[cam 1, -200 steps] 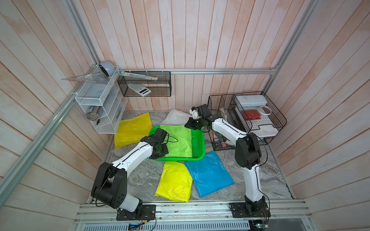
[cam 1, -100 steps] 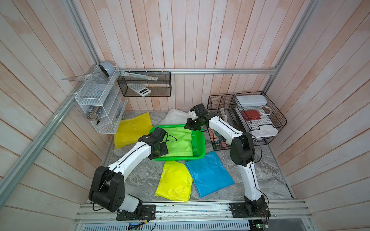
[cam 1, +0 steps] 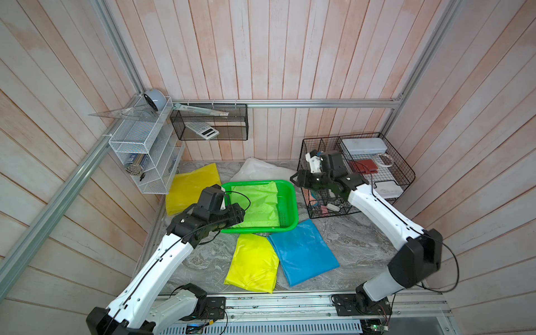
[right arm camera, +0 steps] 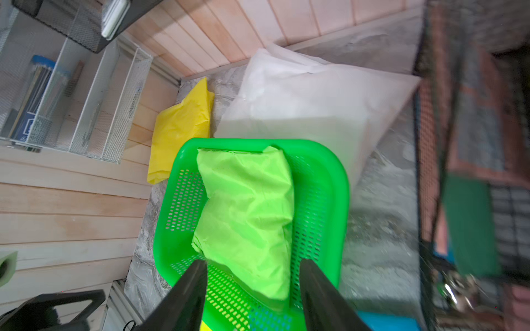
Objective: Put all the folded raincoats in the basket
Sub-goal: Pick up the raincoat from the center of the board.
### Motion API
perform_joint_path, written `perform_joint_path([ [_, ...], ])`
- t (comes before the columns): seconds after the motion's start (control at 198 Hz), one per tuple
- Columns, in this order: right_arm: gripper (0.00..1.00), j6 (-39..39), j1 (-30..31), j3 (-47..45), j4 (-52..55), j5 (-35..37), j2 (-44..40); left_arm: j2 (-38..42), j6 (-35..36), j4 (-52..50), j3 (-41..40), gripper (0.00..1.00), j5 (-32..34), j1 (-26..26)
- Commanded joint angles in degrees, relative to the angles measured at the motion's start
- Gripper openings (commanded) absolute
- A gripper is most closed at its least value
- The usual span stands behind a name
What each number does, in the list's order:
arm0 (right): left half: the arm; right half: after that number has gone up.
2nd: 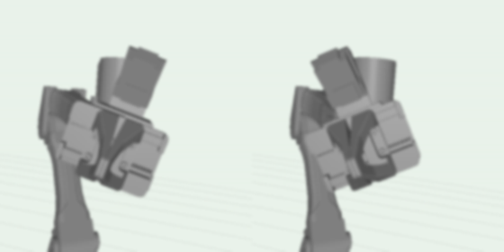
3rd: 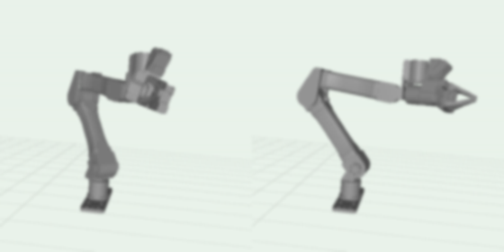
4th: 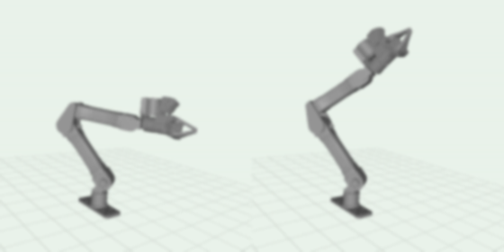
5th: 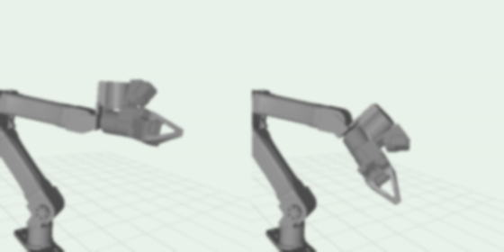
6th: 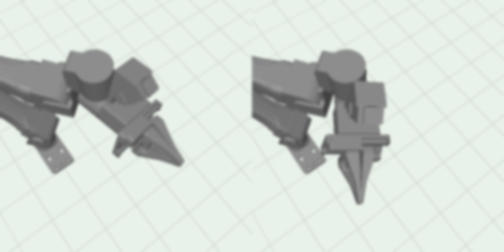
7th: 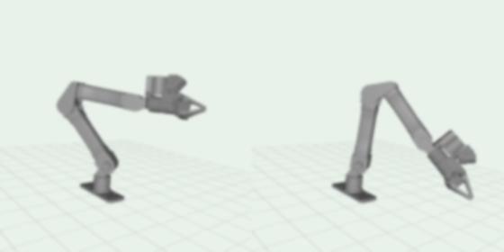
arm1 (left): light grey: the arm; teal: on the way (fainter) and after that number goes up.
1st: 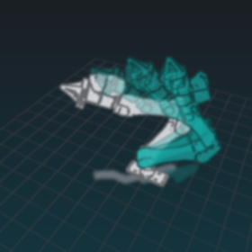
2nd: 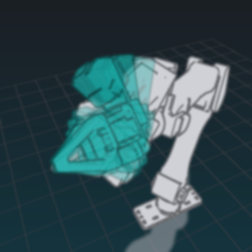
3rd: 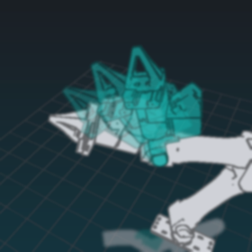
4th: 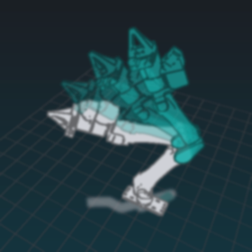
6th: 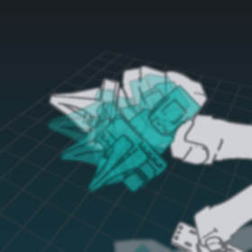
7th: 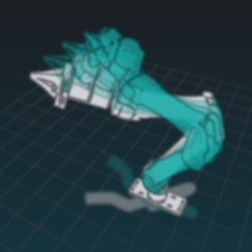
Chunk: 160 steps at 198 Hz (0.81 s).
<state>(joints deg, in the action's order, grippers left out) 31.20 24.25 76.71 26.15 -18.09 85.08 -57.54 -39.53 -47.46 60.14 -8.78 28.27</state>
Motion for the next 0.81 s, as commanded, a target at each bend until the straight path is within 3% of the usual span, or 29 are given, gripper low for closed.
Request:
perform_joint_path([
  [0.0, 0.61, 1.28, -2.84, -12.19, -0.52, 2.09, -9.29, 3.25, -3.32, 4.22, -4.71, 0.69, -5.65, 5.85],
  [0.136, 0.61, 0.04, -4.36, -24.72, 4.49, 1.26, -18.58, 4.53, -9.0, 9.71, -11.26, 0.69, -2.64, 14.5],
  [0.278, 0.6, 1.81, -4.4, -35.22, 6.27, 0.7, -23.88, -0.44, -14.33, 18.47, -16.18, 0.7, 0.2, 18.99],
  [0.459, 0.6, 5.01, -4.14, -43.3, 4.17, -0.51, -29.32, -6.86, -19.01, 24.99, -17.89, 0.71, 2.99, 19.44],
  [0.692, 0.6, 4.48, -3.93, -44.48, 9.15, 0.46, -26.51, -12.83, -22.14, 30.36, -20.66, 0.72, 3.24, 20.3],
  [0.803, 0.47, 3.59, -3.03, -44.83, 6.77, -6.29, -26.28, -14.42, -23.45, 32.48, -21.73, 0.72, 3.41, 21.01],
])
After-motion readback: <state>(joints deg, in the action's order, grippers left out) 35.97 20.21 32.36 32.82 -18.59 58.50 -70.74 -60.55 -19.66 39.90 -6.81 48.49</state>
